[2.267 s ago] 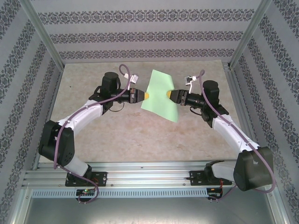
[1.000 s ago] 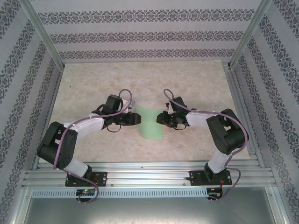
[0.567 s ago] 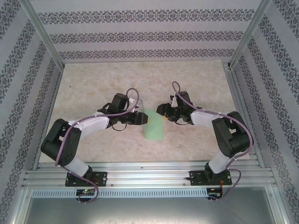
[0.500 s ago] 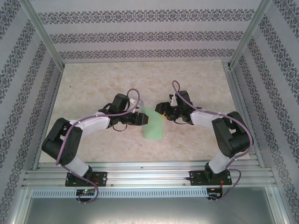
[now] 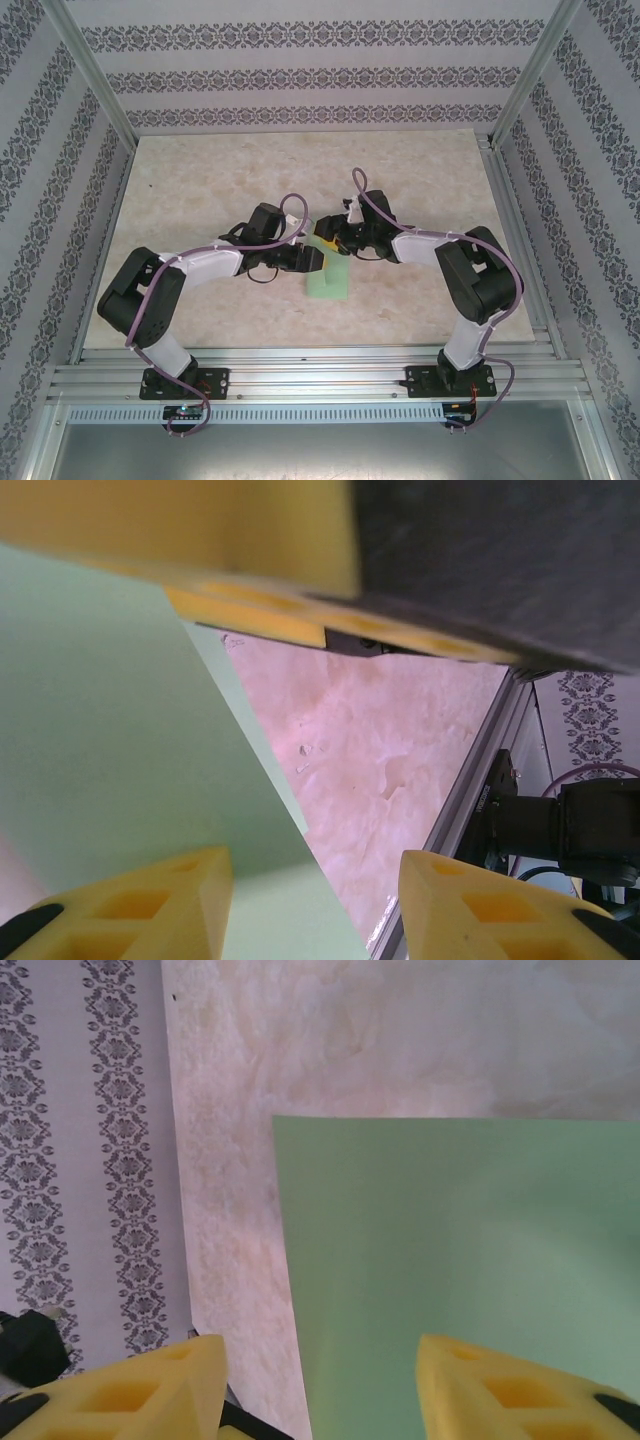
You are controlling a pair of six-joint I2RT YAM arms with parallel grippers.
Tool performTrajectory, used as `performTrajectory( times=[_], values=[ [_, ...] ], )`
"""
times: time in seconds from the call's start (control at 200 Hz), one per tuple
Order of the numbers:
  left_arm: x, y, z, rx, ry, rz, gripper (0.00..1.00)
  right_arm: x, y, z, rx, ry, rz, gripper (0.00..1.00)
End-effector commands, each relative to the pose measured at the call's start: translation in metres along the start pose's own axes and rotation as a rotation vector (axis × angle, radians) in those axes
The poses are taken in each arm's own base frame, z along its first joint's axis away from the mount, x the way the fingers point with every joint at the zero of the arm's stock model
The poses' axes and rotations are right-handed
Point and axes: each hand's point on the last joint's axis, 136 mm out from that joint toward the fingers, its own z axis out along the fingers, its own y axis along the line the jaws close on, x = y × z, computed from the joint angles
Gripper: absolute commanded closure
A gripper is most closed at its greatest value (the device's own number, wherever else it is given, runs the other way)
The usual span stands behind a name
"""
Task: Fold a paper plane with a square sheet of paper (fold left side to right side)
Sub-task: First fold in half a square sheet of paper at the center of the table.
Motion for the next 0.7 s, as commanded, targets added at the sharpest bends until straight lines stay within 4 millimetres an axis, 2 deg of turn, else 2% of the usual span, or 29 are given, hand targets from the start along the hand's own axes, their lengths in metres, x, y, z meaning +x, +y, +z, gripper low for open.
performTrajectory(
  times=[0.0, 0.15, 0.24, 0.35, 0.415, 0.57, 0.694],
  values=[
    [-0.011, -0.013, 0.005, 0.036, -0.019, 0.055, 0.51, -0.001, 0.009, 0.005, -0.026, 0.009, -0.021, 0.59],
    [-0.014, -0.015, 0.003, 0.033, -0.030, 0.059, 0.51, -0.001, 0.000, -0.002, 0.024, -0.001, -0.035, 0.84],
    [-0.016, -0.018, -0.001, 0.026, -0.046, 0.065, 0.51, -0.002, -0.007, -0.008, 0.064, -0.004, -0.056, 0.91],
    [-0.023, -0.022, -0.014, -0.012, -0.088, 0.084, 0.47, -0.005, -0.018, -0.013, 0.103, -0.007, -0.066, 0.96],
    [-0.025, -0.017, -0.022, -0.063, -0.109, 0.082, 0.45, -0.007, -0.026, -0.017, 0.128, -0.009, -0.068, 0.96],
    [-0.021, 0.018, -0.036, -0.280, -0.117, 0.036, 0.40, -0.012, -0.042, -0.025, 0.182, -0.015, -0.075, 0.96],
    [-0.013, 0.042, -0.029, -0.362, -0.084, -0.019, 0.37, -0.015, -0.051, -0.030, 0.207, -0.019, -0.071, 0.96]
  ],
)
